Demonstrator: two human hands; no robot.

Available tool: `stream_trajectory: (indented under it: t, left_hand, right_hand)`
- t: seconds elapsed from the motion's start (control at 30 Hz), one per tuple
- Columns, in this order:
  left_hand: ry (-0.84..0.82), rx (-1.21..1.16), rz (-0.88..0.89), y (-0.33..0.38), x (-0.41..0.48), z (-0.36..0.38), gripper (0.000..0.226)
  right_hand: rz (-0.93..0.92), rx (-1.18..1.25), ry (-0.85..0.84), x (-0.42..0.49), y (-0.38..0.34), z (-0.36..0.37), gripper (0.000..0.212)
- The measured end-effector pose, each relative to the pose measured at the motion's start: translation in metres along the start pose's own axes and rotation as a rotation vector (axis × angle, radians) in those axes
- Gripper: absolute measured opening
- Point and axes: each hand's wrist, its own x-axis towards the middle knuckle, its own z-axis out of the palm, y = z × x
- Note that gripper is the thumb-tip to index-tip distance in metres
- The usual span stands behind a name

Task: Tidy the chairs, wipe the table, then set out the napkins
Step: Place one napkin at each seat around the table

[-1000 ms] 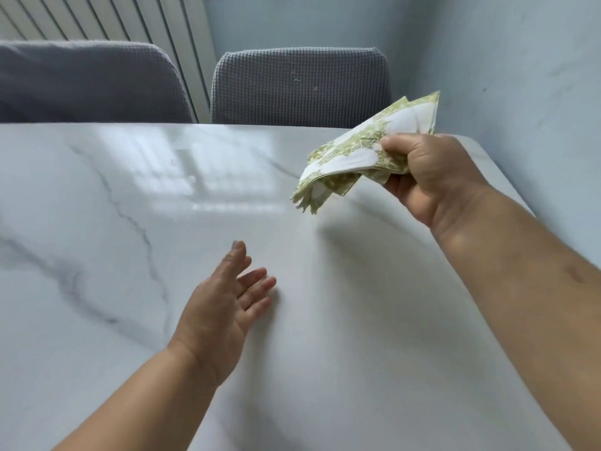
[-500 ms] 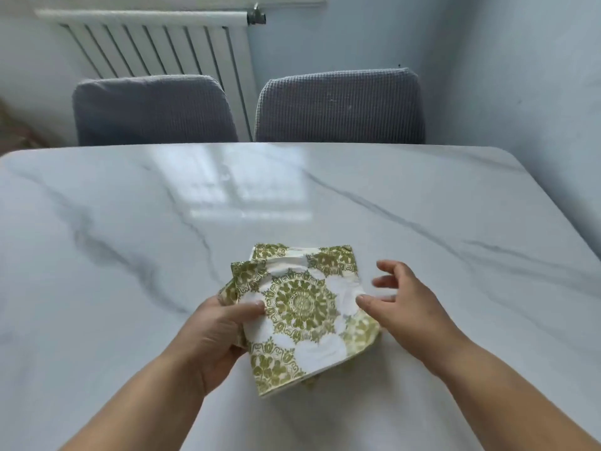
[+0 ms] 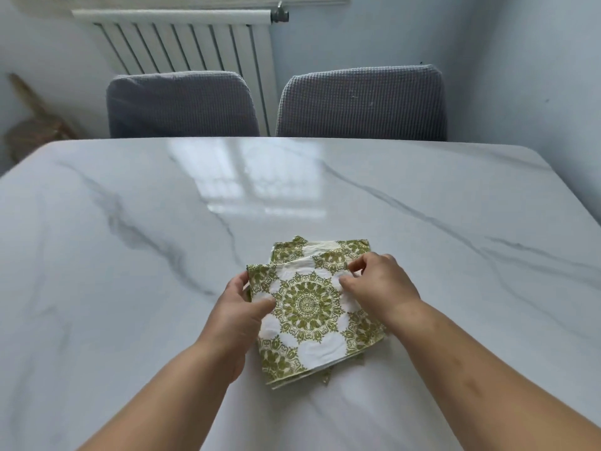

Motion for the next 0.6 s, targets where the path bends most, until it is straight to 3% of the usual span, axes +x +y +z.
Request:
stream_trajectory:
  t: [0.1,0.2,0.27,0.33,0.4,0.47,0.6]
  left_hand:
    - [0.083,0.121,0.087,-0.001,0.005,0.0,0.049]
    - [0.236,0.215,0.255,0.004,0.005,0.003,0.017]
    - [0.258,0.189,0.359,0.01,0.005,0.006,0.009]
    - [0.212,0.089,0.424,0.018,0.003,0.011,0.01]
    - [0.165,-0.003,0.463,0.028,0.002,0.017,0.011]
    - [0.134,-0.079,0.46,0.039,0.003,0.022,0.012]
    - [0.086,-0.227,0.383,0.06,0.014,0.031,0.01]
  right_hand:
    - [-0.028,0.062,-0.007,0.001,-0.006,-0.002,0.012]
    - [-0.076,0.139,-0.006,0.0,-0.004,-0.004,0.009]
    - [-0.103,0.226,0.011,-0.001,0.0,-0.005,0.021]
    - [-0.104,0.336,0.007,-0.003,0.005,-0.008,0.045]
    - [-0.08,0.45,-0.073,-0.004,0.011,-0.013,0.064]
    - [-0.068,0.592,-0.211,-0.005,0.019,-0.018,0.069]
    - [-0.079,0.859,-0.281,-0.003,0.031,-0.035,0.037]
